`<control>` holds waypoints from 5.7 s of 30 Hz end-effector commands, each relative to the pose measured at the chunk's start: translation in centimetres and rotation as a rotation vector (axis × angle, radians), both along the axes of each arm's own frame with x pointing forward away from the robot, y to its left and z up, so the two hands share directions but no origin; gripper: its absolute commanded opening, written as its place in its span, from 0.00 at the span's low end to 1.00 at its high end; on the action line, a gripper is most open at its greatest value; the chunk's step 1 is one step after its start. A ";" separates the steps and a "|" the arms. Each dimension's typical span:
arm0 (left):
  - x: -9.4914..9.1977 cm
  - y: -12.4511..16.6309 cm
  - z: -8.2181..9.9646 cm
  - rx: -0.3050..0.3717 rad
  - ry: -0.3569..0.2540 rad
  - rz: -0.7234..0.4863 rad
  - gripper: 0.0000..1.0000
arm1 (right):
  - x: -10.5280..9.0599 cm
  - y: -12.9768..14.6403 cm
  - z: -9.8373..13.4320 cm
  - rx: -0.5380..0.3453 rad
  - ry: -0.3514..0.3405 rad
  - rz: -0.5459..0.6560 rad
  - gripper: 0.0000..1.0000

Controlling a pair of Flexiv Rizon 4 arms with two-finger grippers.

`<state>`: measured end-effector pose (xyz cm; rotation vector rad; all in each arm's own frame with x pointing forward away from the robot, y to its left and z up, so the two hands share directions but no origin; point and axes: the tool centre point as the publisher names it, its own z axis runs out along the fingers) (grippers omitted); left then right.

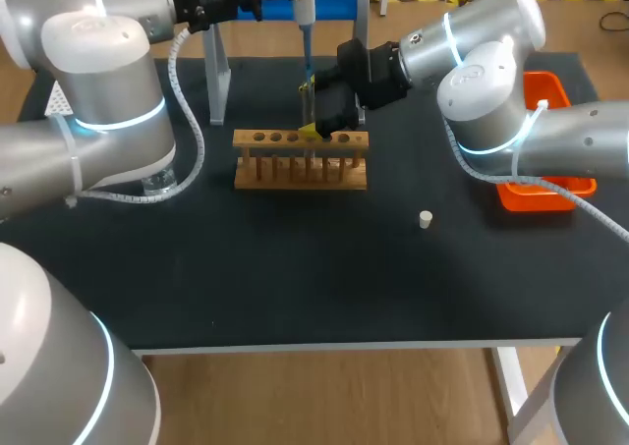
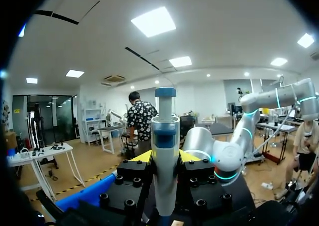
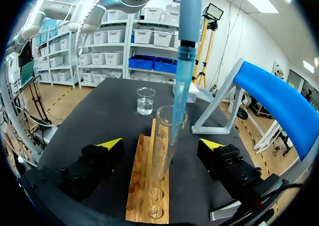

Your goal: Invert the test tube, pick up the pipette, mount the tip to pipette, aspirate from beaker and dispense into the tube, eject the tip, return the pipette, and cap with the stopper.

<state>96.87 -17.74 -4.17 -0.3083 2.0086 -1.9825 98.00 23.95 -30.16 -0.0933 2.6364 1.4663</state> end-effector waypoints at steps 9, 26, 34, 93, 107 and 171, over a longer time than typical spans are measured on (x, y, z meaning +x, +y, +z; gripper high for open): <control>0.3 -0.2 -0.7 0.011 0.002 0.006 0.00 | 0.0 -0.1 0.1 -0.002 0.001 0.001 1.00; 0.8 -0.3 -1.9 0.031 0.012 0.015 0.00 | 0.0 -0.1 0.1 -0.002 0.001 0.001 1.00; 0.9 -0.4 -2.2 0.032 0.013 0.018 0.00 | 0.0 -0.1 0.1 -0.002 0.001 0.001 1.00; 0.9 -0.7 -3.6 0.043 0.027 0.027 0.00 | 0.0 -0.1 0.1 -0.002 0.001 0.001 1.00; 1.1 -0.7 -4.0 0.043 0.034 0.027 0.00 | 0.0 -0.1 0.1 -0.002 0.001 0.001 1.00; 1.0 -0.6 -4.1 0.038 0.034 0.031 0.00 | -0.9 -4.5 0.9 0.066 -0.016 -0.031 1.00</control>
